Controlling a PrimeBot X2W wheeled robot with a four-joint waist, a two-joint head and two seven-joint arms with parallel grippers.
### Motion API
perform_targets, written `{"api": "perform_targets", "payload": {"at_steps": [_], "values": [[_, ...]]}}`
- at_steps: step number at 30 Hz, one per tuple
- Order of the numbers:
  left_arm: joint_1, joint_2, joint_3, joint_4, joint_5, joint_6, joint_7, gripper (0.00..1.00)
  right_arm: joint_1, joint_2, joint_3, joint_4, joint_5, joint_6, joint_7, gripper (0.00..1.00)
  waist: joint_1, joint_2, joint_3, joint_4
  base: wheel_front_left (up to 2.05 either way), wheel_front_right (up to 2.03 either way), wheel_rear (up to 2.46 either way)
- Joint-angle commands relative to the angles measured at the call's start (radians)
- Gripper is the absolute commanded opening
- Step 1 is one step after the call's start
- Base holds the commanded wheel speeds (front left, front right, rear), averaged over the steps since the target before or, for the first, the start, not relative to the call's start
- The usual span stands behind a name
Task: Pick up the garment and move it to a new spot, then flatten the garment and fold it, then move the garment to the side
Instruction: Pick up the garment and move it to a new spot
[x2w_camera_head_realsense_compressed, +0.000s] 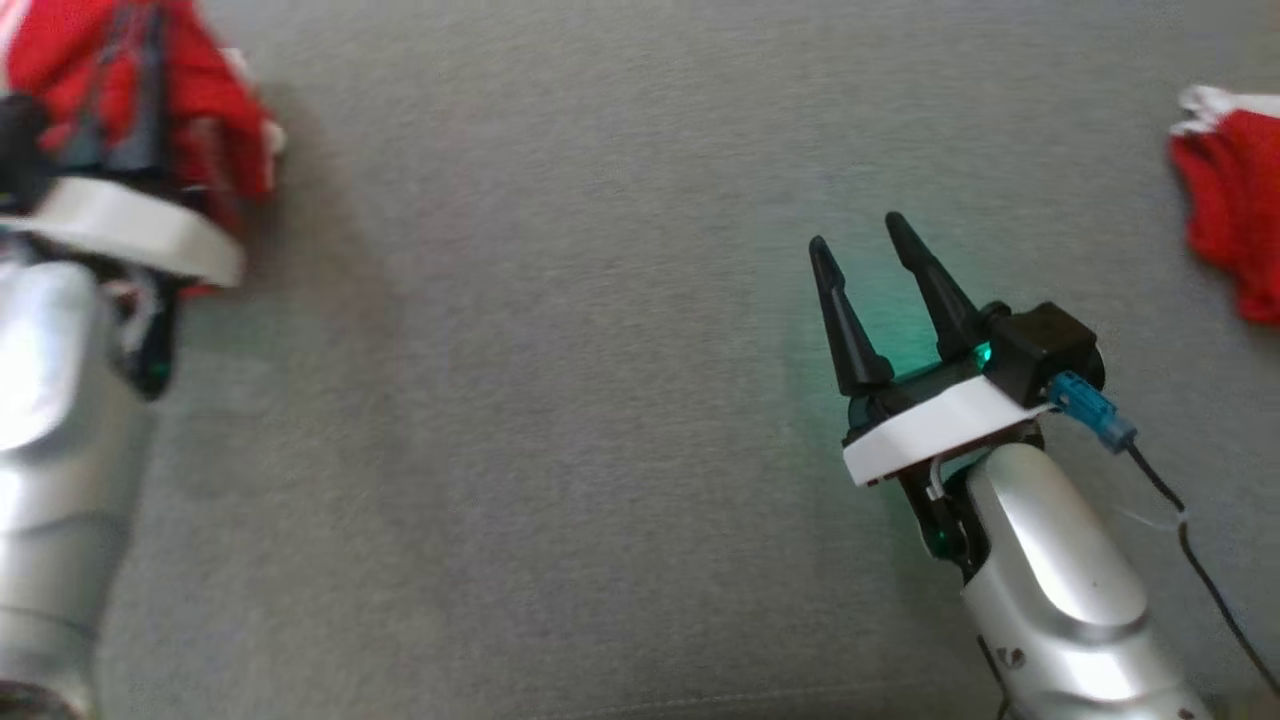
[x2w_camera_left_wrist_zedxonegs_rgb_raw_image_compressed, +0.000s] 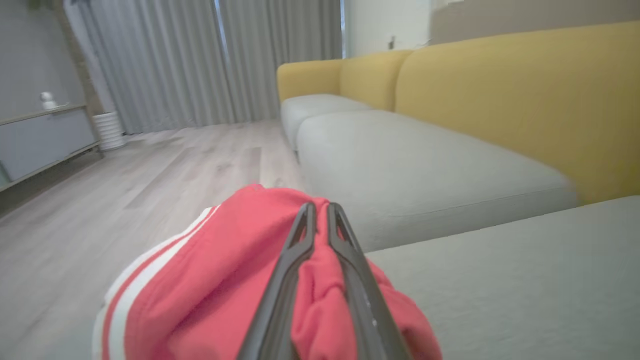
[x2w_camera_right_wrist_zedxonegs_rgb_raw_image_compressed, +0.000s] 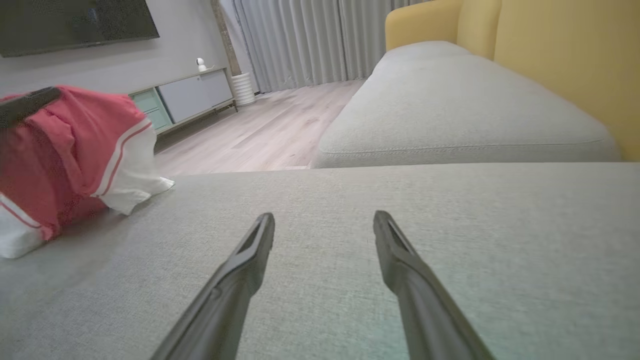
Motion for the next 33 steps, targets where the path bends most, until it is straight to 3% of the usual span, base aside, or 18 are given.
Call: {"api": "perform_targets", "payload": {"at_steps": [1,10,15,16,17,23,28,33], "values": [[-0.049,0.012,0.008,-0.064,-0.01,0.002,-0.01,0.0,0.01,0.014,0.018,-0.03,0.012,0.0,-0.004,1.0,0.0001,0.0,-0.028,-0.054,0.0,0.0,0.0],[-0.019,-0.193,-0.114,-0.208,-0.049,0.002,-0.012,0.0,0.034,0.014,0.007,-0.036,0.039,0.0,-0.004,1.0,0.0001,0.0,-0.044,-0.175,0.0,0.0,0.0],[0.052,-0.272,-0.149,-0.182,-0.021,0.003,-0.012,0.0,0.045,0.014,-0.007,-0.039,0.044,0.0,-0.004,1.0,0.0001,0.0,-0.05,-0.208,0.0,0.0,0.0],[0.07,-0.281,-0.15,-0.166,-0.014,0.005,-0.012,0.34,0.047,0.014,-0.008,-0.04,0.045,0.0,-0.004,1.0,0.0001,0.0,-0.051,-0.21,0.0,0.0,0.0],[0.105,-0.289,-0.145,-0.138,0.01,0.015,-0.012,1.0,0.051,0.014,-0.013,-0.042,0.045,0.0,-0.004,1.0,0.0001,0.0,-0.052,-0.209,0.0,0.0,0.0],[0.217,-0.277,-0.071,-0.123,0.07,0.071,-0.012,1.0,0.064,0.014,-0.038,-0.037,0.038,0.0,-0.004,1.0,0.0001,0.0,-0.07,-0.185,0.0,0.0,0.0],[0.376,-0.258,0.068,-0.196,0.135,0.138,-0.012,1.0,0.081,0.014,-0.063,-0.023,0.027,0.0,-0.004,1.0,0.0001,0.0,-0.106,-0.143,0.0,0.0,0.0],[0.548,-0.266,0.204,-0.287,0.207,0.177,-0.013,1.0,0.109,0.014,-0.096,0.001,0.007,0.0,-0.004,1.0,0.0001,0.0,-0.155,-0.099,0.0,0.0,0.0]]}}
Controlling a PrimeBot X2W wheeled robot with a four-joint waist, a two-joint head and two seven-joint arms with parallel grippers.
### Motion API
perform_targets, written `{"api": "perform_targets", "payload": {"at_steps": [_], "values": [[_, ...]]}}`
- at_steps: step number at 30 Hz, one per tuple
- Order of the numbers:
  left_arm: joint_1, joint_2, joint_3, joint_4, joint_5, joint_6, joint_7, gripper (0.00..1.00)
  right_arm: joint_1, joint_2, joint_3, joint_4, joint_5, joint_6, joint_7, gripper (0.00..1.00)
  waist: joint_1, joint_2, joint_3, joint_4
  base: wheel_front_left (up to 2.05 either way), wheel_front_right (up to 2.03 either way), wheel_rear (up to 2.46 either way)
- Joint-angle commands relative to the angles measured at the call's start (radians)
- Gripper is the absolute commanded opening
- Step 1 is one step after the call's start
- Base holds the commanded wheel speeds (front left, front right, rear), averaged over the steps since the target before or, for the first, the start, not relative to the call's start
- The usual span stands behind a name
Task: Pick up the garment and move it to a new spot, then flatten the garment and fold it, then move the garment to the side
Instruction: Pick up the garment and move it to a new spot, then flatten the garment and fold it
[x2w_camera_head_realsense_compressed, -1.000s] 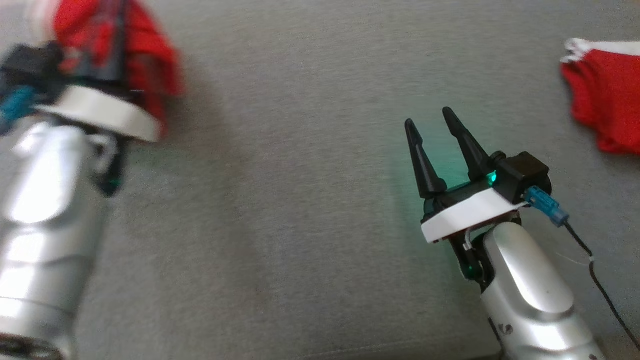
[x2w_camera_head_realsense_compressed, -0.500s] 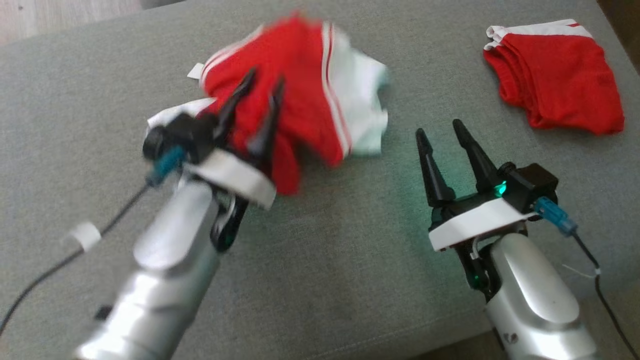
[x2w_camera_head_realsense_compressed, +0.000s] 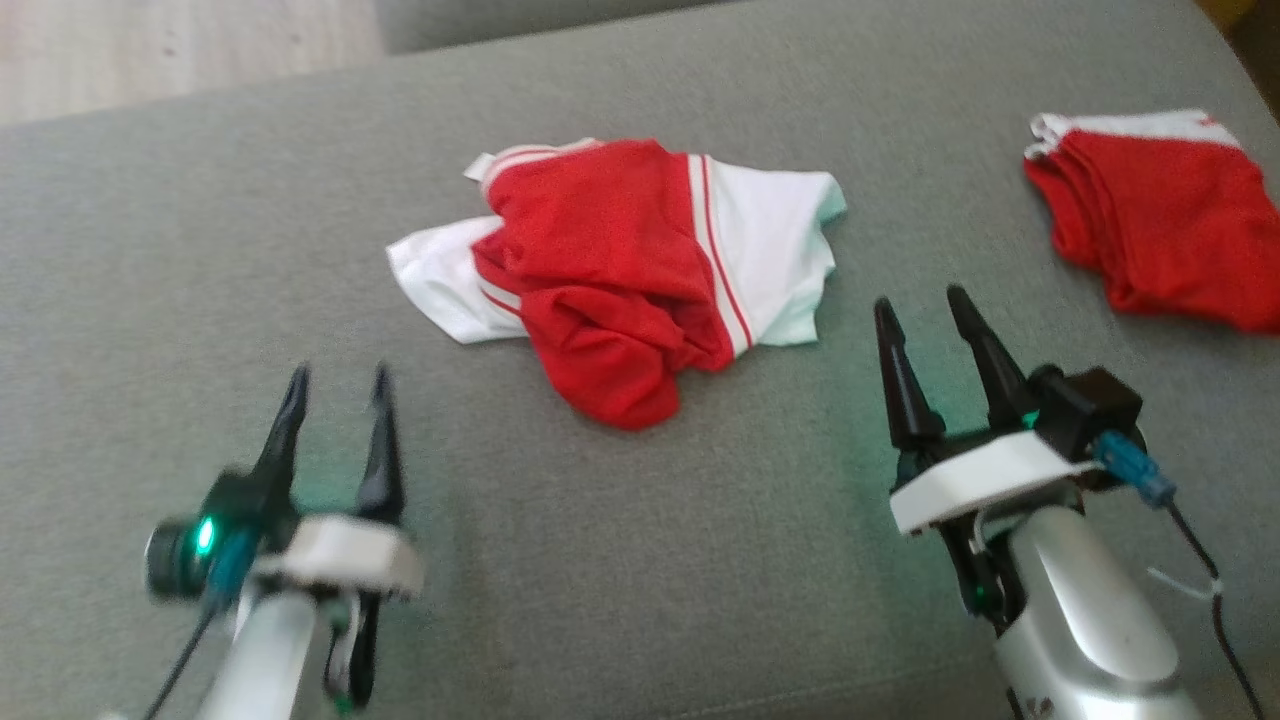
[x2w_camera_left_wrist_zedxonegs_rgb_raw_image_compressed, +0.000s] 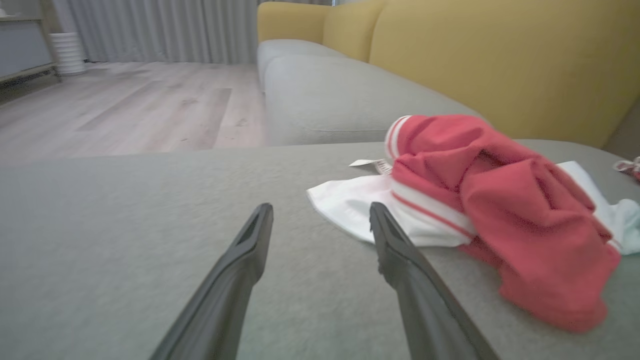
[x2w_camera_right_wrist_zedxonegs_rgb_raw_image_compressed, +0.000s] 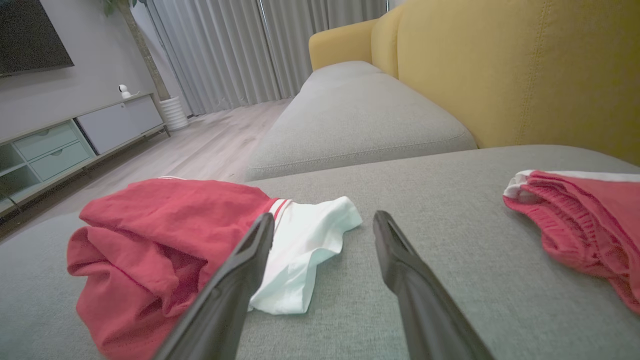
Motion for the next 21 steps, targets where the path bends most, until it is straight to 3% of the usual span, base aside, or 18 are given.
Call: {"api": "perform_targets", "payload": {"at_steps": [1,6,13,21], "values": [[-0.007,0.012,0.048,-0.042,0.014,0.005,-0.005,1.0,0.004,0.011,0.013,-0.023,-0.007,0.0,-0.004,1.0,0.0001,0.0,-0.029,0.025,0.0,0.0,0.0],[0.145,-0.029,0.168,-0.135,0.071,0.009,-0.005,1.0,0.041,0.011,-0.005,0.0,-0.017,0.0,-0.004,1.0,0.0001,0.0,-0.081,0.053,0.0,0.0,0.0],[0.293,-0.076,0.266,-0.218,0.132,-0.018,-0.005,1.0,0.087,0.011,-0.026,0.028,-0.019,0.0,-0.004,1.0,0.0001,0.0,-0.129,0.071,0.0,0.0,0.0],[0.314,-0.093,0.288,-0.235,0.154,-0.048,-0.005,1.0,0.086,0.011,-0.047,0.035,-0.032,0.0,-0.004,1.0,0.0001,0.0,-0.122,0.079,0.0,0.0,0.0]]}}
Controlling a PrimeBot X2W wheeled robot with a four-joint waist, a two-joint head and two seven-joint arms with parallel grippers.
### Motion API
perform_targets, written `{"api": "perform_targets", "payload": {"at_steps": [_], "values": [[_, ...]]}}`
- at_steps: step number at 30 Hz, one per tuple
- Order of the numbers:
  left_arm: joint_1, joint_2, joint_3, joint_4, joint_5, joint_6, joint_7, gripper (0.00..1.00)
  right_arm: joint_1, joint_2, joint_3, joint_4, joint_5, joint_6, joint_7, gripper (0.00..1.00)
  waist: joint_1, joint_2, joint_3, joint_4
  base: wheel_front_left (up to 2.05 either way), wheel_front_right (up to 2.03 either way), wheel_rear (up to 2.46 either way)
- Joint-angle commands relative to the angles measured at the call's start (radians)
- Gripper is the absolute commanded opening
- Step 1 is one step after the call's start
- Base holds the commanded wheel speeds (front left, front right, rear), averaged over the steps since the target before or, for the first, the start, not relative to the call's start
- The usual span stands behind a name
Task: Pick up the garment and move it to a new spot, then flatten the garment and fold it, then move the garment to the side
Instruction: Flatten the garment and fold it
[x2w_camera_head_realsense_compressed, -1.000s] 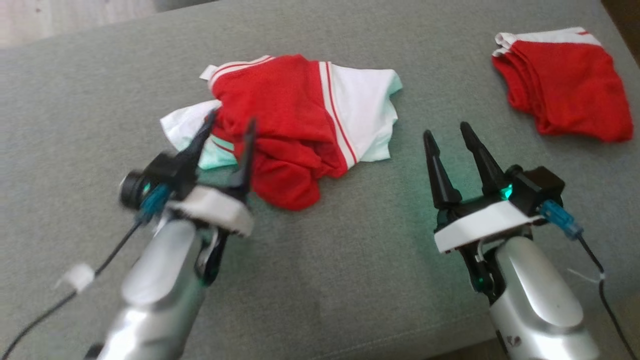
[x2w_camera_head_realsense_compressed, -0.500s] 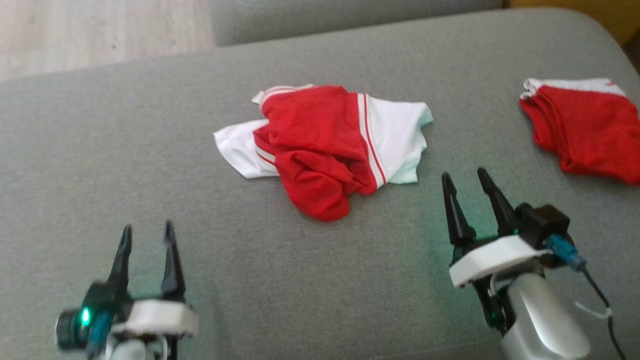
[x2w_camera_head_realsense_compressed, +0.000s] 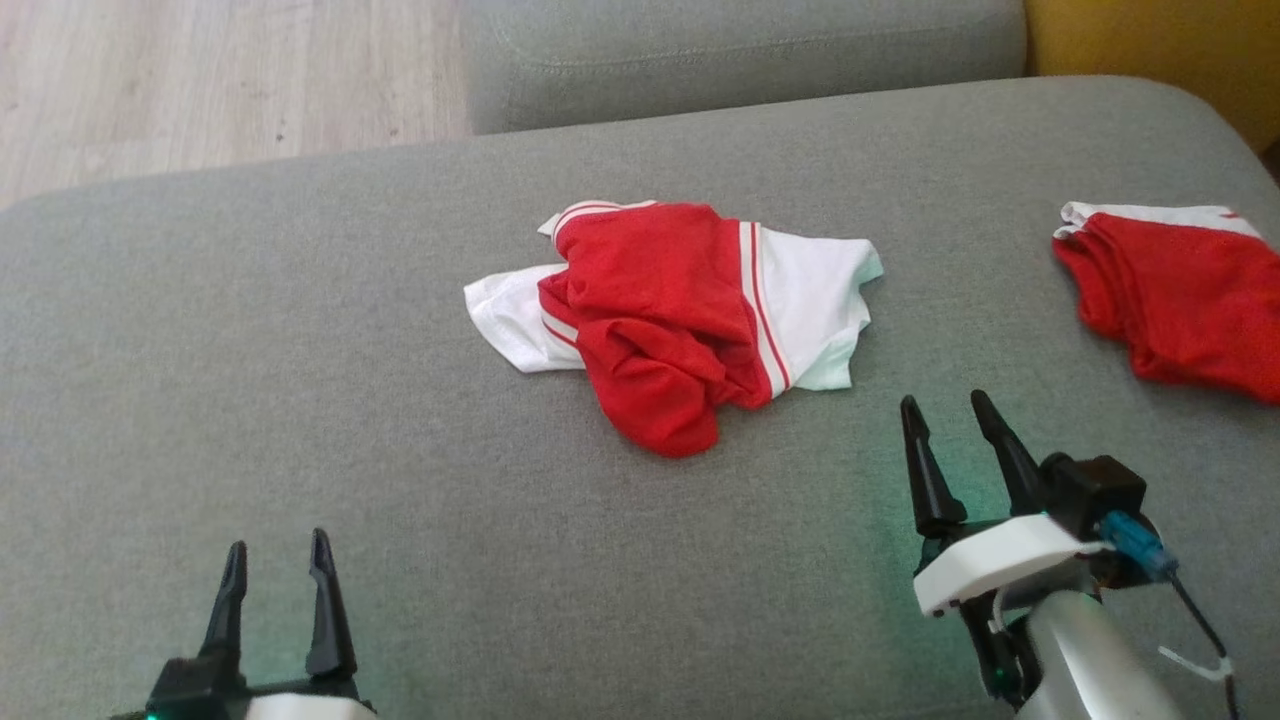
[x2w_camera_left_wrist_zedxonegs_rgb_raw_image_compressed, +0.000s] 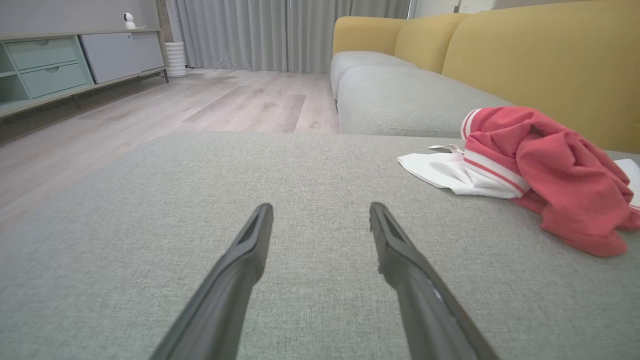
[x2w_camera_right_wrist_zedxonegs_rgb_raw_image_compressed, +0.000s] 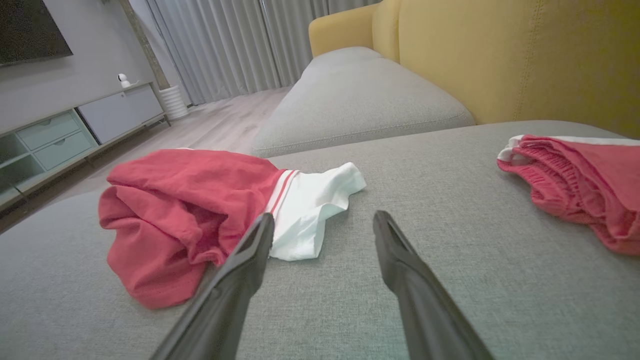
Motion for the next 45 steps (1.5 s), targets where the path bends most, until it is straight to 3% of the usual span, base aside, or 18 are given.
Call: {"api": "perform_targets", "payload": {"at_steps": [1,7,15,24,34,35,36,37,41,45], "values": [[-0.047,0.0,0.03,-0.035,0.01,-0.008,-0.005,1.0,-0.041,0.004,0.008,-0.024,-0.014,0.0,-0.004,1.0,0.0001,-0.0001,0.018,0.007,0.0,0.0,0.0],[-0.1,-0.001,-0.018,-0.022,-0.014,-0.026,-0.005,1.0,-0.169,0.004,-0.031,0.033,-0.067,0.0,-0.004,1.0,0.0001,-0.0001,0.093,0.043,0.0,0.0,0.0],[-0.154,-0.001,-0.078,-0.007,-0.034,-0.036,-0.005,1.0,-0.377,0.004,-0.135,0.206,-0.165,0.0,-0.004,1.0,0.0001,-0.0001,0.184,0.114,0.0,0.0,0.0],[-0.196,-0.001,-0.111,0.014,-0.049,-0.038,-0.005,1.0,-0.508,0.004,-0.333,0.457,-0.316,0.0,-0.004,1.0,0.0001,-0.0001,0.25,0.178,0.0,0.0,0.0],[-0.224,-0.001,-0.124,0.009,-0.057,-0.039,-0.005,1.0,-0.556,0.004,-0.307,0.572,-0.204,0.0,-0.004,1.0,0.0001,-0.0001,0.276,0.205,0.0,0.0,0.0],[-0.225,-0.001,-0.125,0.009,-0.058,-0.039,-0.005,1.0,-0.56,0.004,-0.295,0.577,-0.185,0.0,-0.004,0.91,0.0001,-0.0001,0.277,0.205,0.0,0.0,0.0],[-0.226,-0.001,-0.126,0.009,-0.058,-0.04,-0.005,1.0,-0.564,0.004,-0.281,0.579,-0.167,0.0,-0.004,0.4,0.0001,-0.0001,0.276,0.206,0.0,0.0,0.0],[-0.227,-0.001,-0.126,0.011,-0.06,-0.041,-0.005,1.0,-0.566,0.004,-0.266,0.58,-0.149,0.0,-0.004,0.0,0.0001,-0.0001,0.275,0.207,0.0,0.0,0.0],[-0.225,-0.001,-0.129,0.018,-0.067,-0.042,-0.005,1.0,-0.562,0.004,-0.217,0.528,-0.071,0.0,-0.004,0.0,0.0001,-0.0001,0.256,0.207,0.0,0.0,0.0],[-0.213,-0.001,-0.127,0.019,-0.075,-0.042,-0.005,1.0,-0.567,0.004,-0.116,0.387,0.064,0.0,-0.004,0.0,0.0001,-0.0001,0.22,0.2,0.0,0.0,0.0]]}}
